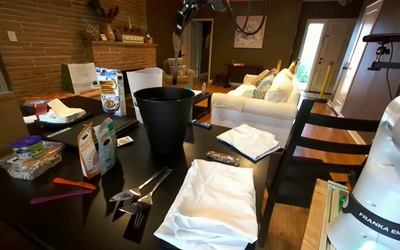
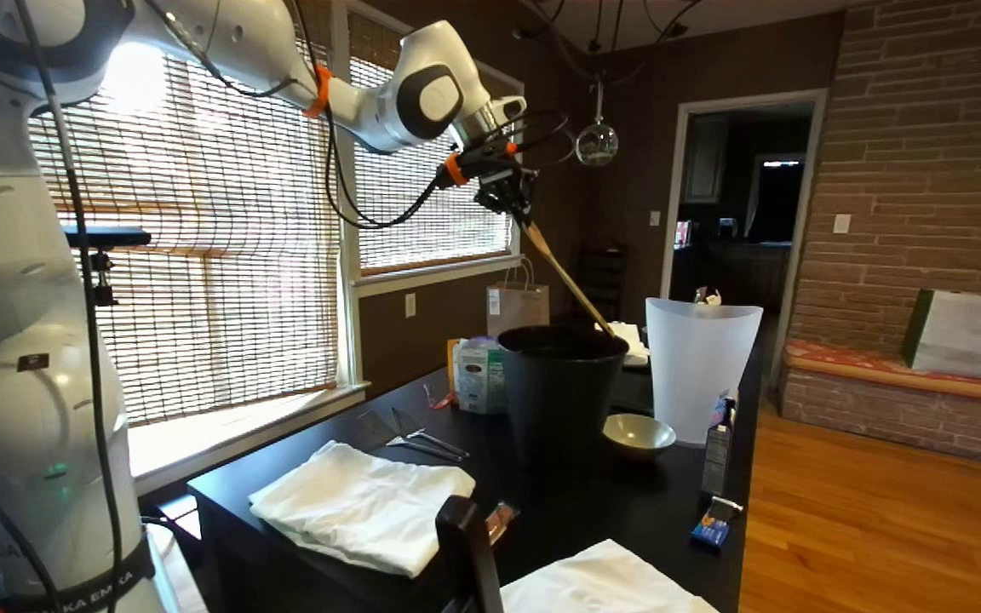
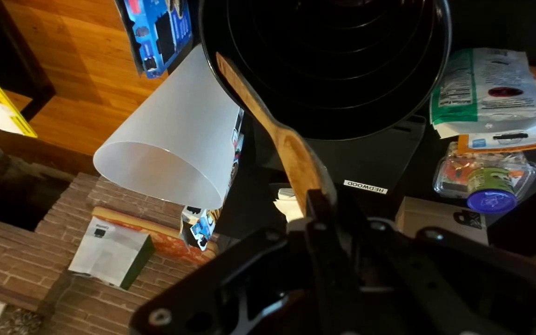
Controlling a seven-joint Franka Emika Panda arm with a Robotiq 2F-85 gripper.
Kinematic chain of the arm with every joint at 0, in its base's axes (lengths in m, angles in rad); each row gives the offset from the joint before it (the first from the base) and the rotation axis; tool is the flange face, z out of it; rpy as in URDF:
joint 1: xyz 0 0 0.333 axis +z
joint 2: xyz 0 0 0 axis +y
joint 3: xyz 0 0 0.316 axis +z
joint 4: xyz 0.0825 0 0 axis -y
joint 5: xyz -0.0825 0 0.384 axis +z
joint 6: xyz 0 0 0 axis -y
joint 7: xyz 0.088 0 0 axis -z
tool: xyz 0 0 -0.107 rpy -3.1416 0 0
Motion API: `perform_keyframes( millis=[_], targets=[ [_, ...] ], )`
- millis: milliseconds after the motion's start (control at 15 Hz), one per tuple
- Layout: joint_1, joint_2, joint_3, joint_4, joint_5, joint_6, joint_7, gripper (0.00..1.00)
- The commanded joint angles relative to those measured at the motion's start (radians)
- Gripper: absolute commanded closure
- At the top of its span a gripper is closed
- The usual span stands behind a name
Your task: Remove the wooden spoon from the black bin.
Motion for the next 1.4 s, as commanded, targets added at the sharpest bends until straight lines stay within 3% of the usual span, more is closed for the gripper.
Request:
perform_keyframes(
  millis=[0, 533, 1133, 1333],
  targets=[
    [-0.023, -0.071, -0.016, -0.043, -0.072, -0.038, 0.045, 0.98],
    [-0.082, -0.108, -0.029, -0.058, -0.252, -0.184, 0.127, 0.98],
    [0.003, -0.171, -0.111, -0.219, -0.039, -0.216, -0.265, 0.98],
    [-0.002, -0.183, -0.129, -0.255, -0.022, -0.239, -0.332, 0.98]
  ],
)
